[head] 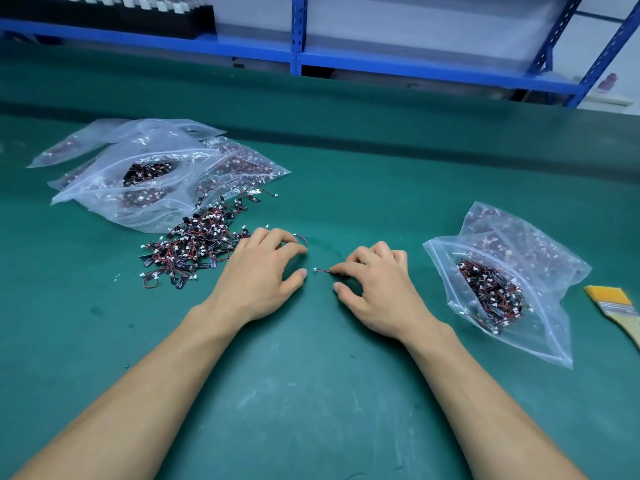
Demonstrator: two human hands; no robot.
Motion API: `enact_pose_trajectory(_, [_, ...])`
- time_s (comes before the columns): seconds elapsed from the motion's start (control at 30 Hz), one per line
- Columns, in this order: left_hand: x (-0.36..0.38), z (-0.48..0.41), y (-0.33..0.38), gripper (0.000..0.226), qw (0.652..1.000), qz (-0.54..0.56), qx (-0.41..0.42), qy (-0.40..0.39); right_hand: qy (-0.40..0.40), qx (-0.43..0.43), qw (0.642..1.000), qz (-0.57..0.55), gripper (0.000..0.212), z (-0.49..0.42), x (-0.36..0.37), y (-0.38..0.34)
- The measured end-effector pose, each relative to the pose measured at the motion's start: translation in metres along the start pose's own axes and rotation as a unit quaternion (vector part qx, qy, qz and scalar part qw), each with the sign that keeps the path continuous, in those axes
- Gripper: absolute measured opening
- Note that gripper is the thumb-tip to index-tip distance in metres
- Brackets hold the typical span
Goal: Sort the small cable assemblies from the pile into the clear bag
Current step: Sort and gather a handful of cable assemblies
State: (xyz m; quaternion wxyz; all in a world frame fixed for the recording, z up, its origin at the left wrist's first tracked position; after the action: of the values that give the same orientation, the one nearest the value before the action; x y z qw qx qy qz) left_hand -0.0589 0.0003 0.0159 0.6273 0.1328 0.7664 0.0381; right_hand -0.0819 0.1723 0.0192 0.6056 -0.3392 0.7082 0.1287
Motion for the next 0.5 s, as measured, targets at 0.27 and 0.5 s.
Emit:
enact_pose_trajectory(0.27, [0.005, 0.000, 0.009, 0.043, 0.999, 0.008, 0.025, -0.019, 0.009, 0.017, 1.000, 0.002, 0.029, 0.001, -0.002, 0.007])
enact_pose_trajectory(0.5, [0.011, 0.007, 0.030, 0.046, 0.993, 0.053, 0.089, -0.050, 0.054, 0.042, 0.997, -0.027, 0.023, 0.003, -0.010, 0.018])
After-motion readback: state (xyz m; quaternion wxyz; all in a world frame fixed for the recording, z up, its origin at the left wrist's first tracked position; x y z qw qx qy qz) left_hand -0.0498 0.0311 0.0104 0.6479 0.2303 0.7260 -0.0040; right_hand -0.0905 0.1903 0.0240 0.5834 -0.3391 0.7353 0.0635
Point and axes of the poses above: each hand's wrist, its own z-axis away from the middle knuckle, its own x-axis out of the palm, y = z × x, the point moved 7 cm from there along -z, towards the middle knuckle, and after that the axes turned 4 degrees about -y, right-handed, at the moved point
